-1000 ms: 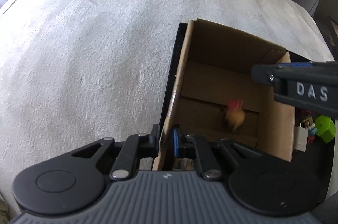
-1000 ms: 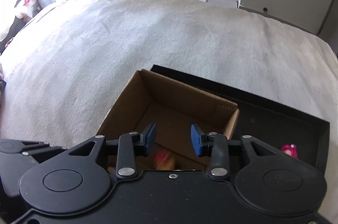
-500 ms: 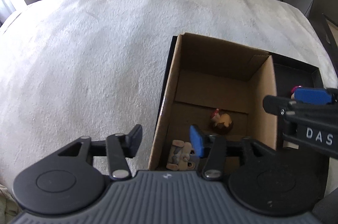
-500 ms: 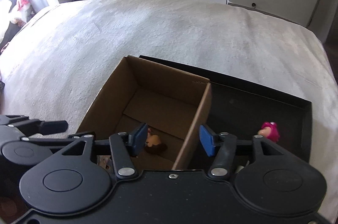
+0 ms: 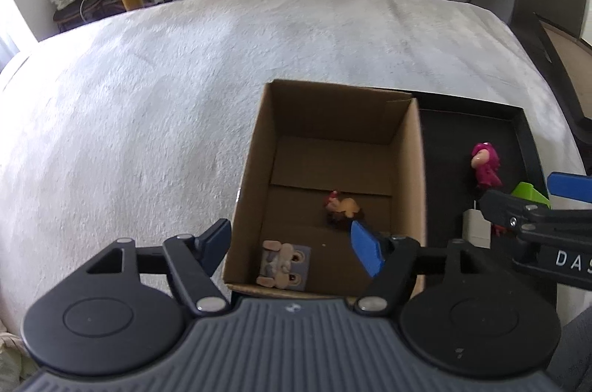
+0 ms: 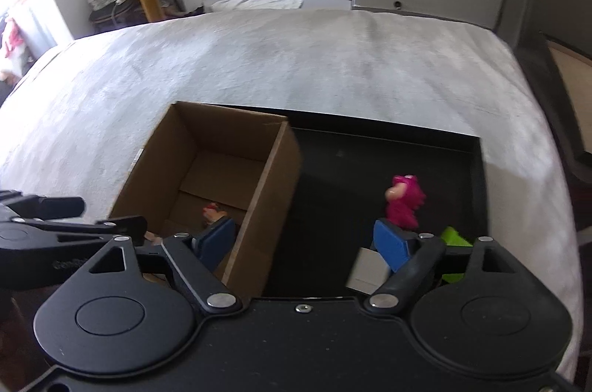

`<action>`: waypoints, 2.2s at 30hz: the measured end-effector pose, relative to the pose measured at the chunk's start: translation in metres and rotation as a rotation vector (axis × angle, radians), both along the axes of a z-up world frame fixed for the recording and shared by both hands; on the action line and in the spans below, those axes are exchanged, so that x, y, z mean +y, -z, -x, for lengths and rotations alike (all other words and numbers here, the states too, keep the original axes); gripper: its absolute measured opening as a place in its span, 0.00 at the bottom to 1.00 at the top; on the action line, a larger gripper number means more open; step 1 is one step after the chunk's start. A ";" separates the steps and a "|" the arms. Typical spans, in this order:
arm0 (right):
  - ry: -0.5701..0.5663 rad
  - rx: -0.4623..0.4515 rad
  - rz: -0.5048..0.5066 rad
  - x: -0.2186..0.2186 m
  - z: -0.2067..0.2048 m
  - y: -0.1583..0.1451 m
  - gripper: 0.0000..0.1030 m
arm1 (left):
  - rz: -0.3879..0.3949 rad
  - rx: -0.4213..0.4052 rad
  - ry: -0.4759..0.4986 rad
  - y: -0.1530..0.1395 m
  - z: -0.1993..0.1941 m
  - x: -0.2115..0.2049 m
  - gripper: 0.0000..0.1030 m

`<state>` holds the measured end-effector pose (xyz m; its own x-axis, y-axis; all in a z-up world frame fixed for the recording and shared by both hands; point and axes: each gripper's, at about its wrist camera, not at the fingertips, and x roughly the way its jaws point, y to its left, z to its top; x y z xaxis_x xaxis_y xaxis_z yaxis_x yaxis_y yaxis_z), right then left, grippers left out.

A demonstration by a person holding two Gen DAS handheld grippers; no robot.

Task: Organize rigid objects
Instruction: 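Move the right gripper back toward the green cube and pink figure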

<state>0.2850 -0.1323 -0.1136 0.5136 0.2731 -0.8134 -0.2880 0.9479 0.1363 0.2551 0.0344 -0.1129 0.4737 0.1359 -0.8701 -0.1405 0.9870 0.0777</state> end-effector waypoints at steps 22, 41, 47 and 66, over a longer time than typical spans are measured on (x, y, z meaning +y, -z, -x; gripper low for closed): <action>0.061 0.009 -0.034 -0.077 0.024 0.010 0.80 | -0.075 -0.017 0.039 -0.017 0.011 -0.056 0.73; 0.113 0.060 -0.093 -0.122 0.017 0.041 0.80 | -0.119 0.026 0.061 0.005 0.005 -0.096 0.73; 0.127 0.077 -0.097 -0.131 0.010 0.053 0.80 | -0.122 0.033 0.059 0.014 0.000 -0.101 0.72; 0.269 0.168 -0.139 -0.149 -0.024 0.096 0.80 | -0.136 0.063 0.083 0.045 -0.018 -0.112 0.64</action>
